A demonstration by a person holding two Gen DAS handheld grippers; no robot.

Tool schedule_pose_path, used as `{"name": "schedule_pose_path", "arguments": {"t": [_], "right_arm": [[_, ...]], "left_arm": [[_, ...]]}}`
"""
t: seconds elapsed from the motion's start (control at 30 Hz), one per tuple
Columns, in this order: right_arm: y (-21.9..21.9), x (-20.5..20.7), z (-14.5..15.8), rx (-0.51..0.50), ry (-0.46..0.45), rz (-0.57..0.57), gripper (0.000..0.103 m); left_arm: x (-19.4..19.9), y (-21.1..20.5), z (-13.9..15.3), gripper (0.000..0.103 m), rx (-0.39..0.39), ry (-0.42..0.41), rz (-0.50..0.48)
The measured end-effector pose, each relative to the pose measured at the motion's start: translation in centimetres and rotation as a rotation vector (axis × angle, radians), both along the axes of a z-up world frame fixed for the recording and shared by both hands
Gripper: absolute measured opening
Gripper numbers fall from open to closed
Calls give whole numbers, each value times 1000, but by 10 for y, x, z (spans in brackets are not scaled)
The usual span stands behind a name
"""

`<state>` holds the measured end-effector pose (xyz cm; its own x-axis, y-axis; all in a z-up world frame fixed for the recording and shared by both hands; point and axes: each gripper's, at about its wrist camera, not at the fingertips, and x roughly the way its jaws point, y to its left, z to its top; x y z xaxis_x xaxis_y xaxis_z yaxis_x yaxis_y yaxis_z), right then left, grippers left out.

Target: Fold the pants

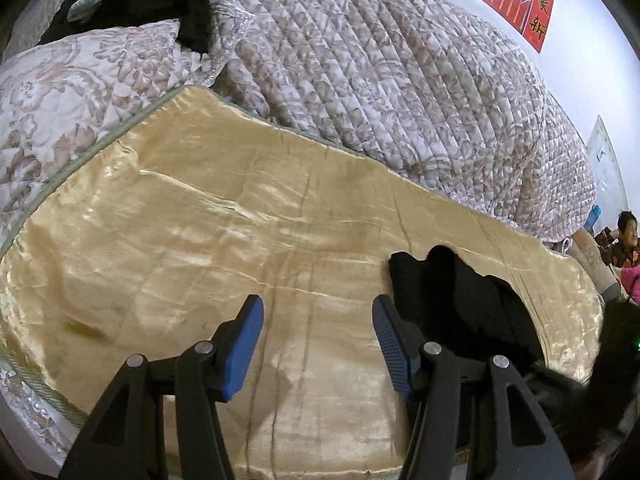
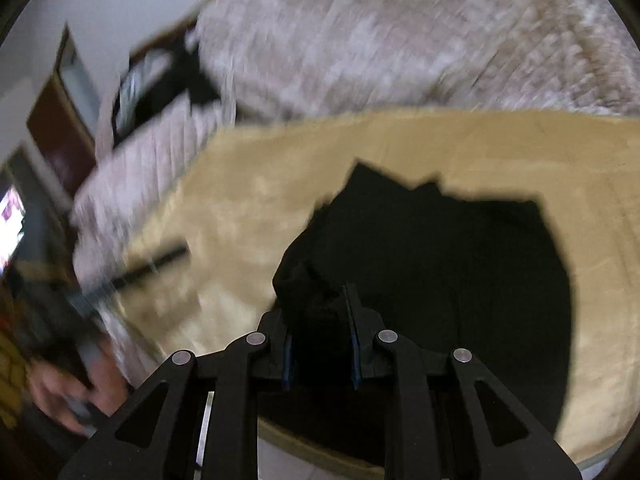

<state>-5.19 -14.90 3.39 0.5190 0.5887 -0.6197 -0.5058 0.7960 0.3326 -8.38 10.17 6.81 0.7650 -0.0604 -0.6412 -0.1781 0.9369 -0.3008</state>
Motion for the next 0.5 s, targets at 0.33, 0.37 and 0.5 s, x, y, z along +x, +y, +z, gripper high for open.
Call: {"name": "schedule_pose_path", "arguments": {"t": [0.33, 0.37, 0.5], "right_arm": [[14, -14, 0, -42, -44, 10, 21], [15, -15, -2, -50, -38, 13, 21], [22, -20, -13, -64, -70, 46, 27]], "left_arm": [[-2, -2, 2, 59, -1, -12, -17], [-1, -3, 2, 59, 2, -11, -18], [1, -1, -2, 59, 4, 4, -13]]}}
